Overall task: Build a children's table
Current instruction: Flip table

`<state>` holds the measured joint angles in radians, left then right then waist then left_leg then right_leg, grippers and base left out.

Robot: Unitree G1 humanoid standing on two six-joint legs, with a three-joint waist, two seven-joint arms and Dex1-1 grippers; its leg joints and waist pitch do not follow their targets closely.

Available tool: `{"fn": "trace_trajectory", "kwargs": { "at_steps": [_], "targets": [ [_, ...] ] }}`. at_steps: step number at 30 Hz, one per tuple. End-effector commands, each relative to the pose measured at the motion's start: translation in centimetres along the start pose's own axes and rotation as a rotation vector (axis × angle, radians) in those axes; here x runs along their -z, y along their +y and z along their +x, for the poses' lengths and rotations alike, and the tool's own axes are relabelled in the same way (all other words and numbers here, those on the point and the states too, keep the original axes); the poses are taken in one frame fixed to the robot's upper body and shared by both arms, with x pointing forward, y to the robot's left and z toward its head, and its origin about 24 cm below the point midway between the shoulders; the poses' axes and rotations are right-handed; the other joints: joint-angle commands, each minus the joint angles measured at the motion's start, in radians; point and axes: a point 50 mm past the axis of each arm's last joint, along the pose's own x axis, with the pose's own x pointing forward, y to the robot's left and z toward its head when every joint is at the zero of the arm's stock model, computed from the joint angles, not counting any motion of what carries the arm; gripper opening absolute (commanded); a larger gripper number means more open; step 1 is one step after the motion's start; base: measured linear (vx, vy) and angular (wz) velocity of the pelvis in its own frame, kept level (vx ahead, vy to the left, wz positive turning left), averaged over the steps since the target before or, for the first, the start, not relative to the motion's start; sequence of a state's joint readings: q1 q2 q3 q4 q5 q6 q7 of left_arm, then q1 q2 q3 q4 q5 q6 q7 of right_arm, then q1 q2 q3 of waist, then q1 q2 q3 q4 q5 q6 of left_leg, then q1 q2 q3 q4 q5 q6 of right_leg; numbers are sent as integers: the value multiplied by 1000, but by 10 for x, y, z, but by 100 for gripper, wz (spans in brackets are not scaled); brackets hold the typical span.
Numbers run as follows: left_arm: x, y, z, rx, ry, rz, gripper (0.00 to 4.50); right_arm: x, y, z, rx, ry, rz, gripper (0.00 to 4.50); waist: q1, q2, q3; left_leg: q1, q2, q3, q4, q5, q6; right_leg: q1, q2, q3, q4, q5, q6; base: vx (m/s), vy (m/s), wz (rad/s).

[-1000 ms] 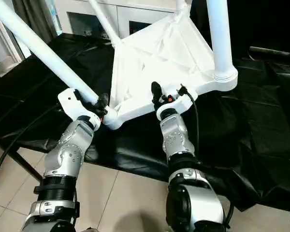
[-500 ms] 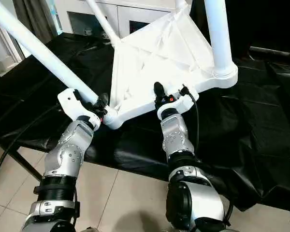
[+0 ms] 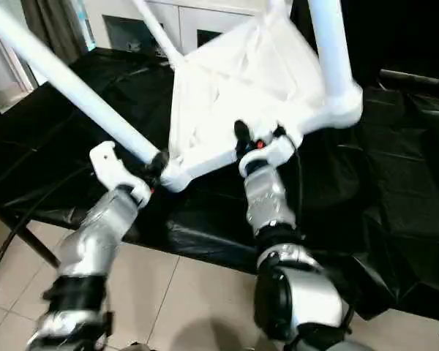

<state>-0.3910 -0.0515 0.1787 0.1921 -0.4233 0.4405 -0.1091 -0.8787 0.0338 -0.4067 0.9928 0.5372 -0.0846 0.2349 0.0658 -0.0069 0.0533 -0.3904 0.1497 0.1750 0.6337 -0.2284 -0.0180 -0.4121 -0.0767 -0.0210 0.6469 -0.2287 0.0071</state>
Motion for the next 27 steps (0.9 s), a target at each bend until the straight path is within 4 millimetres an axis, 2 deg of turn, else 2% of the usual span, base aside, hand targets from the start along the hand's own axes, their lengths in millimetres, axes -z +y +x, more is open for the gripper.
{"fn": "trace_trajectory", "kwargs": {
  "at_steps": [1,2,3,4,6,7,8,9,11,13,14,15,19,20,21,23,25,27],
  "targets": [
    [5,16,-11,-43,39,43,405,-39,-3,5,31,-139,-111,209,4,-9,-75,24,70,-14,-54,146,213,48,-63,27,-49,155,-329,0,0,0],
    [5,17,-12,-43,40,44,405,-40,-3,5,32,-141,-112,209,5,-9,-74,22,71,-14,-56,142,208,50,-63,27,-48,153,-327,0,0,0],
    [6,18,-14,-48,41,48,405,-43,-4,5,35,-150,-116,209,10,-7,-75,25,71,-12,-54,140,201,48,-60,27,-48,156,-324,0,0,0],
    [6,20,-16,-55,45,40,412,-46,-4,5,40,-160,-125,209,13,-9,-76,26,71,-12,-54,143,200,47,-59,26,-47,161,-322,0,0,0],
    [7,22,-20,-52,61,50,412,-54,-2,6,39,-177,-163,209,23,-4,-78,30,73,-9,-52,151,192,42,-56,24,-45,177,-318,0,0,0],
    [7,22,-21,-41,70,67,412,-56,-1,6,34,-178,-184,209,27,-7,-80,30,73,-8,-50,164,190,41,-56,21,-42,193,-318,0,0,0],
    [7,20,-23,-20,78,96,412,-58,-1,6,30,-179,-206,209,29,-5,-78,27,73,-8,-50,166,188,41,-56,18,-42,191,-312,0,0,0],
    [6,13,-25,44,91,163,412,-62,0,6,24,-182,-246,209,31,-8,-77,24,75,-9,-52,160,184,43,-59,16,-42,172,-305,0,0,0],
    [6,9,-25,75,98,190,412,-63,1,6,22,-184,-258,209,34,-8,-77,23,73,-6,-52,161,172,42,-58,16,-41,160,-291,0,0,0],
    [4,-7,-28,194,113,312,412,-69,1,3,22,-201,-308,209,34,-14,-78,22,74,-6,-54,164,162,44,-59,15,-40,154,-278,0,0,0],
    [4,-8,-28,197,112,317,412,-69,1,3,22,-201,-309,209,35,-12,-78,20,71,-6,-52,174,157,45,-59,16,-38,162,-268,0,0,0],
    [1,-18,-28,258,95,394,412,-72,-1,1,33,-211,-344,209,34,-13,-78,20,71,-6,-53,175,154,45,-58,16,-39,166,-263,0,0,0],
    [-15,-40,-25,352,10,521,412,-77,-4,-4,57,-218,-421,209,34,-15,-81,18,66,-5,-49,199,146,50,-56,18,-35,215,-254,0,0,0],
    [-21,-46,-25,379,-16,550,412,-79,-4,-5,62,-220,-444,209,35,-13,-80,17,65,-5,-50,198,143,50,-56,17,-36,216,-248,0,0,0],
    [-22,-47,-25,384,-22,555,412,-80,-4,-5,63,-221,-448,209,36,-14,-81,18,65,-5,-50,188,135,51,-55,17,-36,211,-246,0,0,0],
    [-34,-59,-25,431,-76,614,412,-84,-5,-8,79,-224,-487,209,35,-11,-78,19,66,-5,-54,170,121,50,-54,18,-39,191,-244,0,0,0],
    [-50,-72,-24,467,-144,700,412,-90,-6,-12,99,-222,-530,209,37,-13,-80,20,66,-5,-53,168,109,52,-53,17,-37,192,-236,0,0,0],
    [-57,-75,-23,463,-167,737,412,-93,-6,-13,114,-223,-550,209,36,-11,-80,20,63,-5,-54,165,93,52,-50,18,-38,195,-227,0,0,0]
  ]
}}
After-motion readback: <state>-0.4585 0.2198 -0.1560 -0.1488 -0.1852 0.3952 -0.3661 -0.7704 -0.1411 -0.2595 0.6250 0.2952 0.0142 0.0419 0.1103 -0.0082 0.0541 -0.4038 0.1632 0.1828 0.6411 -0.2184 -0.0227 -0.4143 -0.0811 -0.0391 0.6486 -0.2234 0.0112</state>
